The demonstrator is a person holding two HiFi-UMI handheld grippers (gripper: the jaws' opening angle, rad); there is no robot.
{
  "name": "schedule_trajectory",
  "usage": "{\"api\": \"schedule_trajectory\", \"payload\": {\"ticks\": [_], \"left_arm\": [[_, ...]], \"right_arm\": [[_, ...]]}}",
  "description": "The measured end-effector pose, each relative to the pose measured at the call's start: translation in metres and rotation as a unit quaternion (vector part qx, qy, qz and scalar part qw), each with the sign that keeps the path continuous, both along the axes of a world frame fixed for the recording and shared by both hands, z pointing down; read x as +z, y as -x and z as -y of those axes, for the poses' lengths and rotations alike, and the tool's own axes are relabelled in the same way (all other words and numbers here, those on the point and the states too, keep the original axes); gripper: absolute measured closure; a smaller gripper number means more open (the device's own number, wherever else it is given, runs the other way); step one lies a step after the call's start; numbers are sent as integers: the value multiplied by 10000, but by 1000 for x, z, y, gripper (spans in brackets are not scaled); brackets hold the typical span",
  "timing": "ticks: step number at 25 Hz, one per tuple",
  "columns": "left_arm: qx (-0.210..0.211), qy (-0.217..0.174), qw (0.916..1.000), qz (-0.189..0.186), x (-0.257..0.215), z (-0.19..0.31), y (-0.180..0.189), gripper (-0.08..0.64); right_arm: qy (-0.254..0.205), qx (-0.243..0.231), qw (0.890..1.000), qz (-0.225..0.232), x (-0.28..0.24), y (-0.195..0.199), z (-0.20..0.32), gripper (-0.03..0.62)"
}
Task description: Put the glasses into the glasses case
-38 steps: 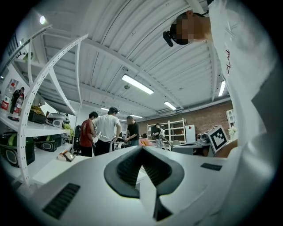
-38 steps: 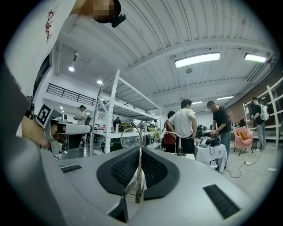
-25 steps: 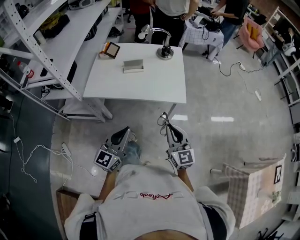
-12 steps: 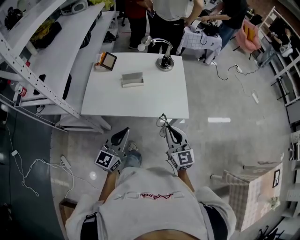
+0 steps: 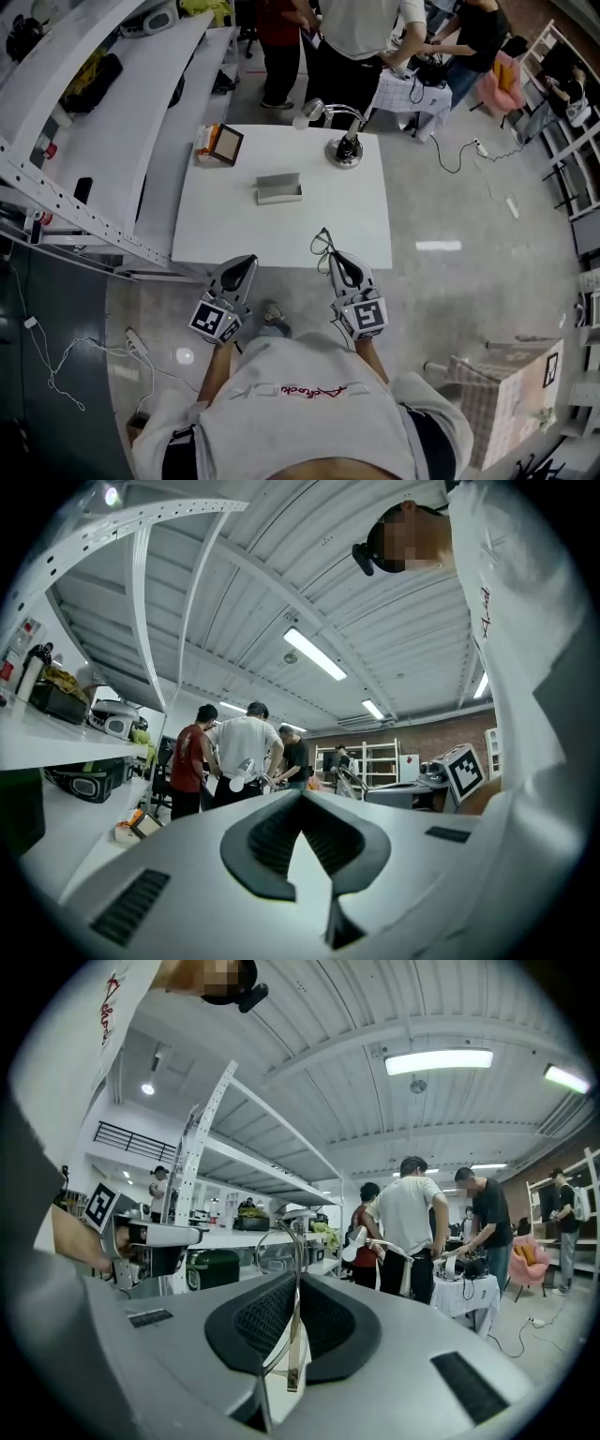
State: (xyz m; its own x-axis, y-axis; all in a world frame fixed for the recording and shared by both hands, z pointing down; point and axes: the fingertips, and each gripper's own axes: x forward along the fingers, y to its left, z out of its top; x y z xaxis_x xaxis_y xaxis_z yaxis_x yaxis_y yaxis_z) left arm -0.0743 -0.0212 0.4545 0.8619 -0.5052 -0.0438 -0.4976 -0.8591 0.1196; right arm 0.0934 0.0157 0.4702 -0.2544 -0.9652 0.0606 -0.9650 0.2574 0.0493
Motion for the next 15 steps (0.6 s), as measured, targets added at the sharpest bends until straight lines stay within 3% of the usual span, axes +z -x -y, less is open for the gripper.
{"api": "schedule_trajectory", "payload": {"ticks": [15], "left_arm": [[159, -1, 9998, -74, 1, 104, 13, 546]], "right_arm": [[-89, 155, 9998, -58, -2, 16, 98, 575]]}}
